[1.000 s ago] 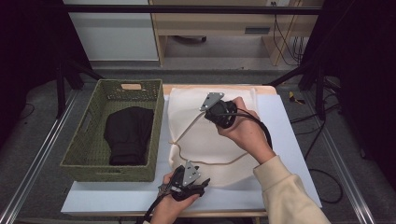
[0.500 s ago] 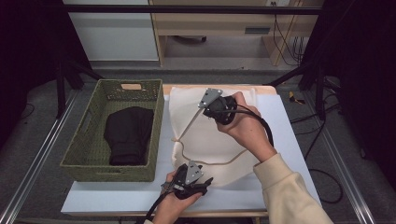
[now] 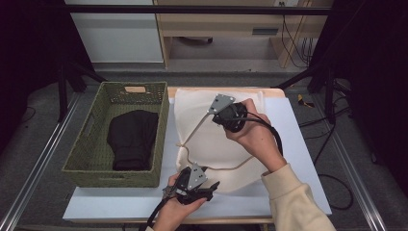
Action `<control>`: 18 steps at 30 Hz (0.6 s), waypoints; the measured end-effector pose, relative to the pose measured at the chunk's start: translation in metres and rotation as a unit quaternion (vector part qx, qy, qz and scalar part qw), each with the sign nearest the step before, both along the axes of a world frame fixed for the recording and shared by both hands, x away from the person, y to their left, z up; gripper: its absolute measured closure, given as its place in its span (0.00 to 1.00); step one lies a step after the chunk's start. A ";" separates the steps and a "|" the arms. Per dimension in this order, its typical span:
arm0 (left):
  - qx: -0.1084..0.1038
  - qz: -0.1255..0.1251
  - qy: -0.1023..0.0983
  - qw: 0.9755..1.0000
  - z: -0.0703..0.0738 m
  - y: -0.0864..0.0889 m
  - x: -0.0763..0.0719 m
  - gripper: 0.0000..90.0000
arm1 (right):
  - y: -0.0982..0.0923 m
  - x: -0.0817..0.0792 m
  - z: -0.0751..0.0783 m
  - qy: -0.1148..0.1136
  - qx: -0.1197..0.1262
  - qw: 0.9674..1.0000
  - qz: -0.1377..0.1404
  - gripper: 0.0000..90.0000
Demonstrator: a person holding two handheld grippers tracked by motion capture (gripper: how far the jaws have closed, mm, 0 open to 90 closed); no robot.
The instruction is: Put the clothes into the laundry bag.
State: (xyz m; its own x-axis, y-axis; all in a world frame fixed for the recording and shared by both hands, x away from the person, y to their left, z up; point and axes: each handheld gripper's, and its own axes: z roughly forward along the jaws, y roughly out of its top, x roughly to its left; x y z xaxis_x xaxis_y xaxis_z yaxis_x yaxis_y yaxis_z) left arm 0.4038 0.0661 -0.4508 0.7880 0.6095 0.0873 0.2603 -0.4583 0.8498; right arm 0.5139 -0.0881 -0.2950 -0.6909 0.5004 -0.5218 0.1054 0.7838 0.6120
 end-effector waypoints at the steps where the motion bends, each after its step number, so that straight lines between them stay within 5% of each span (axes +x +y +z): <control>1: 0.000 0.000 0.000 1.000 0.000 0.000 0.000 0.38 | 0.000 0.000 0.000 0.000 0.000 1.000 0.000 0.97; 10: -0.024 0.004 -0.007 1.000 0.050 0.018 0.000 0.23 | -0.010 0.003 -0.010 0.003 0.059 0.998 0.020 0.97; 18: 0.018 0.041 -0.028 0.999 0.103 0.043 0.015 0.14 | -0.018 0.004 -0.024 0.007 0.098 0.995 0.028 0.97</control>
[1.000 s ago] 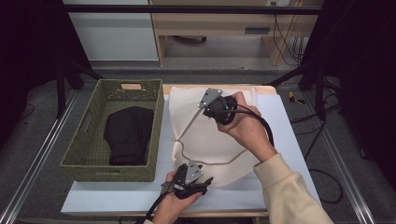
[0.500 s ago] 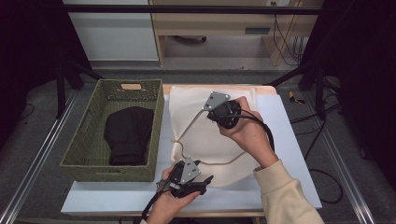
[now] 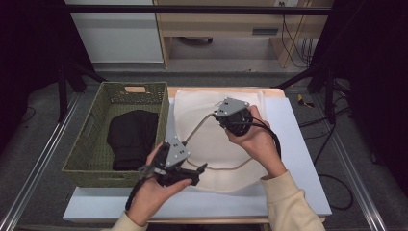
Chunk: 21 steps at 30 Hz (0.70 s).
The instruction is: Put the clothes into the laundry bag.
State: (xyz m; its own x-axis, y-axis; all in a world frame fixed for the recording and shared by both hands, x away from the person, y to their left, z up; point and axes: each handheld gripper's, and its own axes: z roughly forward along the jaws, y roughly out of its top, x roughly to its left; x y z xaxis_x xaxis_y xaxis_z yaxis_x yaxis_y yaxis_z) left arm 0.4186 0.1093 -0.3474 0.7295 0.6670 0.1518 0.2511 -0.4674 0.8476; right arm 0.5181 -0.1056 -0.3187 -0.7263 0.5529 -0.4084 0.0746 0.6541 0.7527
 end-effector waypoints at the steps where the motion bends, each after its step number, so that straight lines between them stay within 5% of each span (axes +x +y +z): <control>1: 0.007 0.009 -0.002 1.000 0.007 0.005 0.004 0.11 | 0.000 0.000 -0.003 0.003 -0.008 1.000 -0.001 0.97; 10: 0.042 0.079 0.015 0.996 0.047 0.067 0.046 0.05 | -0.004 0.000 -0.007 0.010 -0.006 1.000 0.000 0.97; 21: 0.075 0.178 0.040 0.980 0.040 0.142 0.079 0.07 | -0.010 -0.002 -0.008 0.011 -0.004 1.000 -0.005 0.97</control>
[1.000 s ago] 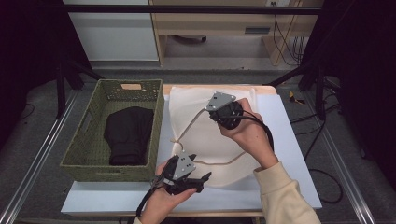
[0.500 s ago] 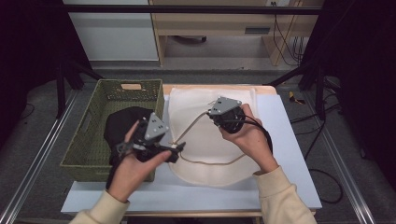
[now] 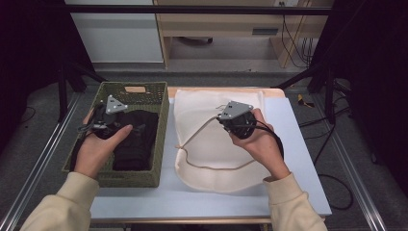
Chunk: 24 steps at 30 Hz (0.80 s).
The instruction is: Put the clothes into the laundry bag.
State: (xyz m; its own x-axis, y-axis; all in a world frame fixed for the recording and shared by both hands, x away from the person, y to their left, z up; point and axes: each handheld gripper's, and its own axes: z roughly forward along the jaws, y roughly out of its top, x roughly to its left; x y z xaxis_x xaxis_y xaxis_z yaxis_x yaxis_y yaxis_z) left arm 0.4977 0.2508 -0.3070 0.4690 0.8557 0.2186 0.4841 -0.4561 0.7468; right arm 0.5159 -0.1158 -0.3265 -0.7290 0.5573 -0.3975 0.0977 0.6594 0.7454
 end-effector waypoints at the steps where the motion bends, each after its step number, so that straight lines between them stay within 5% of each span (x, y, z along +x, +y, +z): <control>1: -0.007 0.012 0.008 1.000 -0.003 0.006 0.004 0.07 | 0.000 0.000 0.000 0.000 0.000 1.000 0.000 0.97; 3: -0.019 0.034 0.033 0.999 -0.009 0.019 0.012 0.07 | 0.000 -0.001 0.001 -0.001 -0.001 1.000 0.000 0.97; 11: -0.037 0.068 0.071 0.994 -0.028 0.037 0.034 0.07 | -0.001 0.000 0.000 0.001 -0.001 1.000 -0.002 0.97; 24: -0.056 0.091 0.102 0.989 -0.064 0.055 0.065 0.07 | 0.000 -0.001 -0.003 0.004 -0.007 1.000 -0.002 0.96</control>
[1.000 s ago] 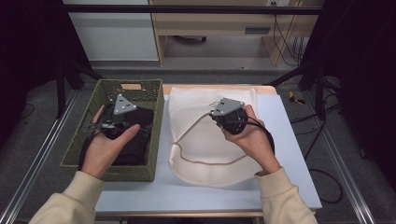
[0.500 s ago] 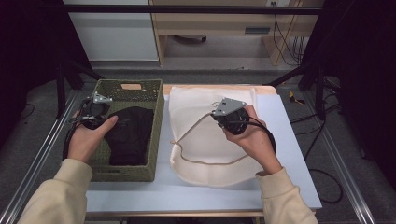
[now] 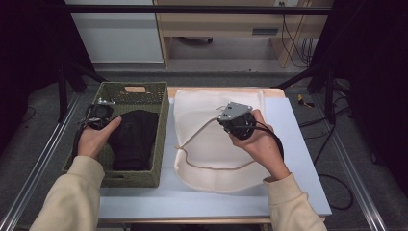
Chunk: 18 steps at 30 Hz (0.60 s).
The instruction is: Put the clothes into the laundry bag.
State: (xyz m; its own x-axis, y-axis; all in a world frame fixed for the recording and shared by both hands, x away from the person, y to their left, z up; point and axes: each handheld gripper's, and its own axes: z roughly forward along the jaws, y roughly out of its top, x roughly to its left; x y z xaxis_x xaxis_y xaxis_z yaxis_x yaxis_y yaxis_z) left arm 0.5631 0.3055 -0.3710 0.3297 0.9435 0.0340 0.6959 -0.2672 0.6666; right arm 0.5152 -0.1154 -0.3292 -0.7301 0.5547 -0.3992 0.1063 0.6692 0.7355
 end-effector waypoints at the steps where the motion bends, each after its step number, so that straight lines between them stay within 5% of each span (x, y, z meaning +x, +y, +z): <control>1: -0.004 0.000 0.002 1.000 -0.002 0.001 0.001 0.07 | 0.000 0.000 0.000 0.000 0.000 1.000 0.000 0.96; 18: -0.043 0.015 0.050 0.998 -0.029 0.011 0.000 0.06 | 0.003 -0.002 0.000 0.000 -0.004 1.000 0.000 0.96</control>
